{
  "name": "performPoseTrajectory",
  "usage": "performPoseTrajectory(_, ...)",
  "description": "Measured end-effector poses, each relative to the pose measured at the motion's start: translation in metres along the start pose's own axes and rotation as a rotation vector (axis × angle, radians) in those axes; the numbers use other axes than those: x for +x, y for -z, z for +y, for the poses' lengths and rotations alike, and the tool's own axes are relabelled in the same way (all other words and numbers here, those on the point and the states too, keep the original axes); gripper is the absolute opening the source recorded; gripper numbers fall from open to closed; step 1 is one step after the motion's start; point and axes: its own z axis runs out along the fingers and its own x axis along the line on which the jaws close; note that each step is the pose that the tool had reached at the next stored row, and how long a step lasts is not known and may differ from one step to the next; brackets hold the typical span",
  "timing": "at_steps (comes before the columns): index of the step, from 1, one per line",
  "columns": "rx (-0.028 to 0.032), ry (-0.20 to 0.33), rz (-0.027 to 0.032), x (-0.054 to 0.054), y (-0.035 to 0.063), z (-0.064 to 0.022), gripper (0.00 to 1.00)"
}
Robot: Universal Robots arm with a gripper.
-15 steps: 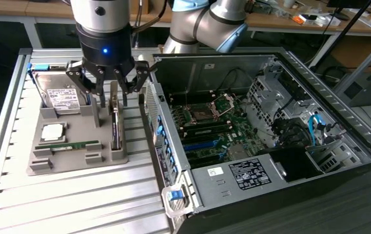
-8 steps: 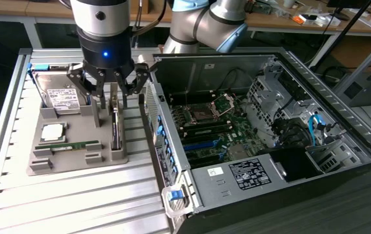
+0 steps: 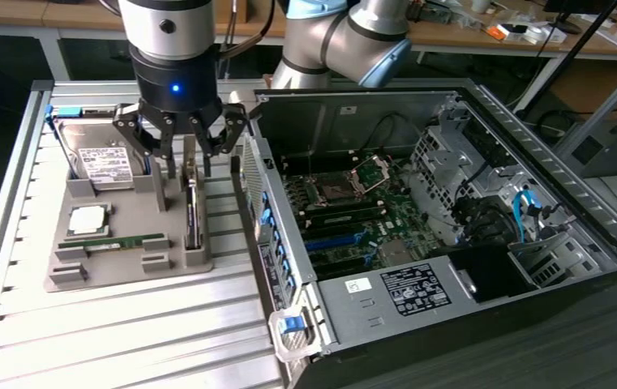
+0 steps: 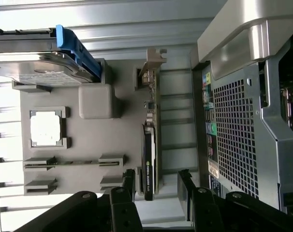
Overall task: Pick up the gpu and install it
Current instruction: 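Pick up the gpu and move the gpu toward the slot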
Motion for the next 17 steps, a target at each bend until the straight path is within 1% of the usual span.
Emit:
performPoseTrajectory(3,-0.0003,0.000,-0.0003,0.000,-0.0033,0.0020,0.48)
performPoseTrajectory(12,0.0000,0.000,0.0000,0.001,-0.0159,0.0038,0.48)
performPoseTrajectory(17,-0.0002,0.000,-0.0002,0.001,-0.0228,0.0091,0.48)
